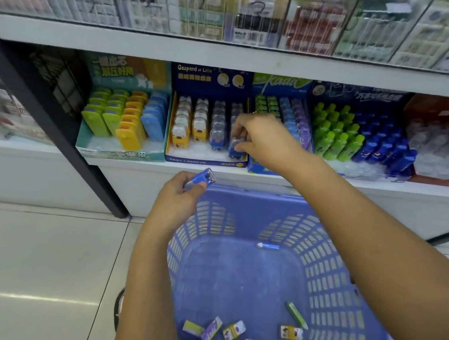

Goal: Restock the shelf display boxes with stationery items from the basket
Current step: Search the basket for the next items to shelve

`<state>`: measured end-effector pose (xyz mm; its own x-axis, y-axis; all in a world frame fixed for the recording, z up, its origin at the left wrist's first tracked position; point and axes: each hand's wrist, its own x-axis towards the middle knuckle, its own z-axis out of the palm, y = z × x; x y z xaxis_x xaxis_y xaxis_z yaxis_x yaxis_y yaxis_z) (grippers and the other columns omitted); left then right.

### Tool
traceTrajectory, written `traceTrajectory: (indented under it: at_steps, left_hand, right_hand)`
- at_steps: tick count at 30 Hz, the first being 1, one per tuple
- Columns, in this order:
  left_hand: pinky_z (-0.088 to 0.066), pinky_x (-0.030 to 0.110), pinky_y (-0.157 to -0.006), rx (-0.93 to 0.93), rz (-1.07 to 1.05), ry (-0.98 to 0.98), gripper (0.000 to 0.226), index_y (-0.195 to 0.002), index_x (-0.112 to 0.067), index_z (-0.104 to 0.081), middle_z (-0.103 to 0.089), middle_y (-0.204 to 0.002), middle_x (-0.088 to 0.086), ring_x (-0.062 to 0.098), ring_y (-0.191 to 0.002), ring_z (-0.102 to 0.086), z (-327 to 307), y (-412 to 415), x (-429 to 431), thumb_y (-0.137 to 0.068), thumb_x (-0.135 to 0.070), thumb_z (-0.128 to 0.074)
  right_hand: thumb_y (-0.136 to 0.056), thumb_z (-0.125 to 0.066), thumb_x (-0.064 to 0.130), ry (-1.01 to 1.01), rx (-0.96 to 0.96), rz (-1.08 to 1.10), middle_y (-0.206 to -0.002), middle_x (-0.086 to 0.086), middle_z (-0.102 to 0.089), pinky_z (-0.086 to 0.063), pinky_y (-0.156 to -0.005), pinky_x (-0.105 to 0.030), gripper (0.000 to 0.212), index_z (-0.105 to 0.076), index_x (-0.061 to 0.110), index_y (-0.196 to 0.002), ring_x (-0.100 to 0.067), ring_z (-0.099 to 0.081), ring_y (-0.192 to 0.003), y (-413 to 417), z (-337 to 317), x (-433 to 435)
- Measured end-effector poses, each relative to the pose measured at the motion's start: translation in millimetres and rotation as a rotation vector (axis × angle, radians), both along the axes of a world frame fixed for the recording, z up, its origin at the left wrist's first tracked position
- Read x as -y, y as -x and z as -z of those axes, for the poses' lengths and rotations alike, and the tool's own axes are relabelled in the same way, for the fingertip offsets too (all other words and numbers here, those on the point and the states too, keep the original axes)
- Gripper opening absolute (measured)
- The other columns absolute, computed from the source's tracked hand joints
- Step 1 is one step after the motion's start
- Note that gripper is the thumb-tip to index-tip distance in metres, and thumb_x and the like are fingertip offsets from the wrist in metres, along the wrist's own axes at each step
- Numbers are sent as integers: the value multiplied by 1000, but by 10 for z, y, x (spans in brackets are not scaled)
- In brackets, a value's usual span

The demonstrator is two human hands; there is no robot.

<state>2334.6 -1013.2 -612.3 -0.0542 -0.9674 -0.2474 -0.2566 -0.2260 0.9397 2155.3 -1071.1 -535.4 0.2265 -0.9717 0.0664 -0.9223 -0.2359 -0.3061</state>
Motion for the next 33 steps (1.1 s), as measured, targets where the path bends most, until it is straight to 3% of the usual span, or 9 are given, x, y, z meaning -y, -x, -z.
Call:
traceTrajectory:
  at_steps: [3,7,9,11,14,19,24,33]
  left_hand:
    - [-35,10,-42,46,-55,133,7,-91,-18,-59,-51,-60,1,0,-42,-44,-28,-24,37,-93,-24,-56]
    - [-49,21,-61,-14,-180,319,15,-94,-27,-59,-60,-80,-8,7,-66,-57,-192,33,119,-84,-22,-70]
    - [-51,18,-66,-5,-214,398,20,-95,-26,-57,-60,-84,-14,-3,-69,-57,-281,65,191,-82,-21,-73]
    - [-47,8,-65,75,-169,476,18,-98,-24,-58,-59,-85,-16,-9,-67,-55,-349,89,277,-85,-18,-69]
    - [-40,1,-62,283,-71,546,19,-104,-23,-62,-56,-97,-8,-4,-69,-55,-389,100,403,-87,-15,-65]
    - [-42,18,-69,542,123,541,24,-103,-14,-67,-59,-96,1,15,-75,-57,-421,97,565,-80,-12,-73]
    - [-44,24,-69,637,265,528,24,-94,-7,-67,-64,-84,5,14,-71,-55,-608,112,739,-74,-10,-79]
    - [-48,26,-76,896,487,572,26,-97,-7,-67,-68,-96,10,17,-81,-58,-789,241,890,-74,-15,-78]
  right_hand:
    - [-83,-69,12,-1,-7,-10,-103,-9,-65,-49,-77,-32,20,-64,10,-102,-20,-57,-87,24,19,32]
    - [-79,-73,11,17,29,13,-109,-9,-57,-48,-79,-33,21,-68,8,-99,-23,-56,-87,36,66,49]
    - [-78,-74,13,20,-12,10,-108,-8,-59,-45,-76,-30,22,-69,10,-100,-23,-58,-90,29,65,62]
    - [-79,-74,15,6,-20,6,-107,-7,-62,-44,-74,-28,24,-69,12,-102,-23,-59,-92,29,42,68]
    - [-84,-69,17,38,-48,-10,-109,-7,-61,-45,-79,-30,27,-67,14,-110,-24,-57,-98,56,64,4]
    - [-88,-64,22,109,-63,-8,-125,-4,-57,-39,-97,-33,39,-57,20,-126,-23,-45,-121,184,195,-148]
    - [-92,-58,21,110,-36,-44,-123,-4,-58,-40,-94,-31,33,-57,20,-125,-23,-47,-118,226,202,-109]
    - [-89,-60,16,144,22,-35,-117,-7,-58,-39,-92,-32,31,-60,15,-120,-24,-48,-114,218,259,-97]
